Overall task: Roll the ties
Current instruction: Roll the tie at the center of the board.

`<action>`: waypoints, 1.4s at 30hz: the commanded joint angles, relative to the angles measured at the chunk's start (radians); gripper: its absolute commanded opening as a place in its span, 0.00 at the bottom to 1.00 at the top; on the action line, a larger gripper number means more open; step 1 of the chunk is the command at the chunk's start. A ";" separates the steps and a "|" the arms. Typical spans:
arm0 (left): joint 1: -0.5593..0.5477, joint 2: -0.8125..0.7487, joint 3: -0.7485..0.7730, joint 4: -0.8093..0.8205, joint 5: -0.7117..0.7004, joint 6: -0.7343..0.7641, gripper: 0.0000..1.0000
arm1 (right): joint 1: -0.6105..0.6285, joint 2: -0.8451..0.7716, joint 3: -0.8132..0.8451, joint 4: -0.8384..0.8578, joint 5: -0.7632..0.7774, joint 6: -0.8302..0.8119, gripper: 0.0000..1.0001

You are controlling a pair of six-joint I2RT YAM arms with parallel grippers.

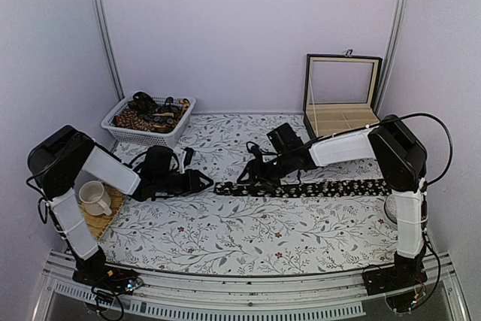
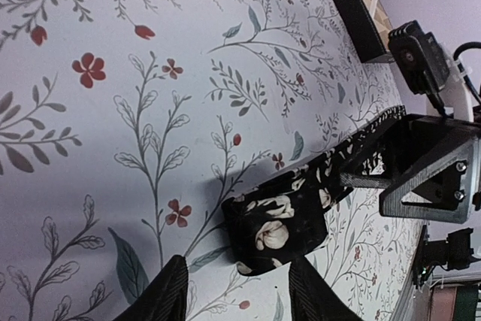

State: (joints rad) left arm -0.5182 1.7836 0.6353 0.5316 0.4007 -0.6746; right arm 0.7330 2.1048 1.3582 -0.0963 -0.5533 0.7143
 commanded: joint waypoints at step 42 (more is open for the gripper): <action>-0.046 0.136 0.076 0.113 0.070 -0.073 0.37 | 0.043 0.287 0.233 0.043 -0.118 0.066 0.16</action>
State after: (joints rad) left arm -0.5518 1.8977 0.7044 0.6037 0.4423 -0.7349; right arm 0.7715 2.2936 1.5730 -0.0731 -0.6514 0.7700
